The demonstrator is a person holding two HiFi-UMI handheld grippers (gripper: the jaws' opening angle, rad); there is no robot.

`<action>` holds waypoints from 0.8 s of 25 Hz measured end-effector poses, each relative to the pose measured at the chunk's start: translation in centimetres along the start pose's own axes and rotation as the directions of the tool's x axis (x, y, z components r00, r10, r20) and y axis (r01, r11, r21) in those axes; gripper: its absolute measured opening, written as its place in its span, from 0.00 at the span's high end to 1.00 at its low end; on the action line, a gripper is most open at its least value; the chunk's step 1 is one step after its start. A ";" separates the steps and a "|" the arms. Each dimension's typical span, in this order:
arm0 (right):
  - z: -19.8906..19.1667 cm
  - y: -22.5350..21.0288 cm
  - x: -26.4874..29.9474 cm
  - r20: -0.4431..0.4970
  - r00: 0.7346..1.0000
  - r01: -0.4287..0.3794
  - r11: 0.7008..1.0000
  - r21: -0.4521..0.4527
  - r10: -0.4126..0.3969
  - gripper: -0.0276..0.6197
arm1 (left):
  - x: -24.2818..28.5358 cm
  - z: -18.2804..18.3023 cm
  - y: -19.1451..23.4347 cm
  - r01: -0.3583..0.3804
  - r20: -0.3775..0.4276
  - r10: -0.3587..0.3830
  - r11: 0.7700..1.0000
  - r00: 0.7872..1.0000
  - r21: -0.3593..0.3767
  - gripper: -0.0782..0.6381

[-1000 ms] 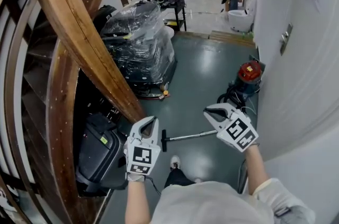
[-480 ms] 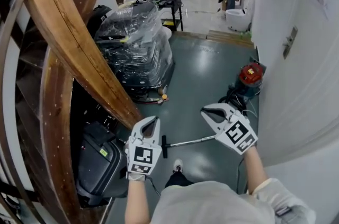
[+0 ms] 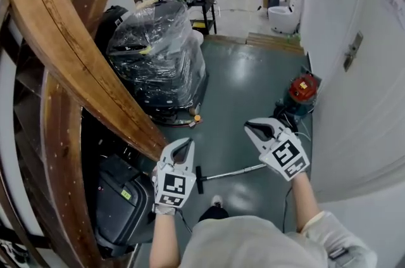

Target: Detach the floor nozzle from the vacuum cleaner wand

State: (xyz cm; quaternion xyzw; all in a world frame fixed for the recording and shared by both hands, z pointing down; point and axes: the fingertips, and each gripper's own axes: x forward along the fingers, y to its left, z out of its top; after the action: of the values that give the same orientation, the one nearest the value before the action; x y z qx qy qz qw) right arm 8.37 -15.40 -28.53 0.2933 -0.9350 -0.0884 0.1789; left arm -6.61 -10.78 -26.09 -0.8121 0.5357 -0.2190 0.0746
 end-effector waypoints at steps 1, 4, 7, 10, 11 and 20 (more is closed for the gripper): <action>-0.1 -0.3 0.4 -0.001 1.000 0.004 1.000 0.003 -0.004 0.91 | 0.3 -0.2 0.3 0.000 -0.003 0.000 1.000 1.000 -0.002 0.89; -0.4 -1.2 1.3 -0.012 1.000 0.019 1.000 0.011 -0.019 0.91 | 1.2 -0.5 0.8 -0.003 -0.010 0.003 1.000 1.000 -0.009 0.89; -0.8 -1.4 1.9 -0.019 0.999 0.031 0.999 0.011 -0.031 0.91 | 1.5 -0.9 1.0 -0.007 -0.010 0.007 1.000 1.000 -0.017 0.89; -1.3 -1.5 2.2 -0.022 0.999 0.037 0.999 0.010 -0.037 0.91 | 1.8 -1.2 1.0 -0.010 -0.006 0.010 1.000 1.000 -0.014 0.89; -1.6 -1.4 2.3 -0.027 0.999 0.038 0.999 0.008 -0.037 0.91 | 1.9 -1.3 1.0 -0.011 -0.006 0.011 1.000 1.000 -0.010 0.89; -4.3 -0.4 2.8 -0.037 0.999 0.029 1.000 -0.005 -0.029 0.91 | 2.3 -3.6 0.9 -0.028 -0.007 0.028 1.000 1.000 0.002 0.89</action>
State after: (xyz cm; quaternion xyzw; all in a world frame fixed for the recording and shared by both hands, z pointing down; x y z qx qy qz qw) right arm 8.13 -17.59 -23.89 0.3082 -0.9269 -0.0878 0.1955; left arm -8.15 -12.80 -22.53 -0.8036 0.5472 -0.2212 0.0766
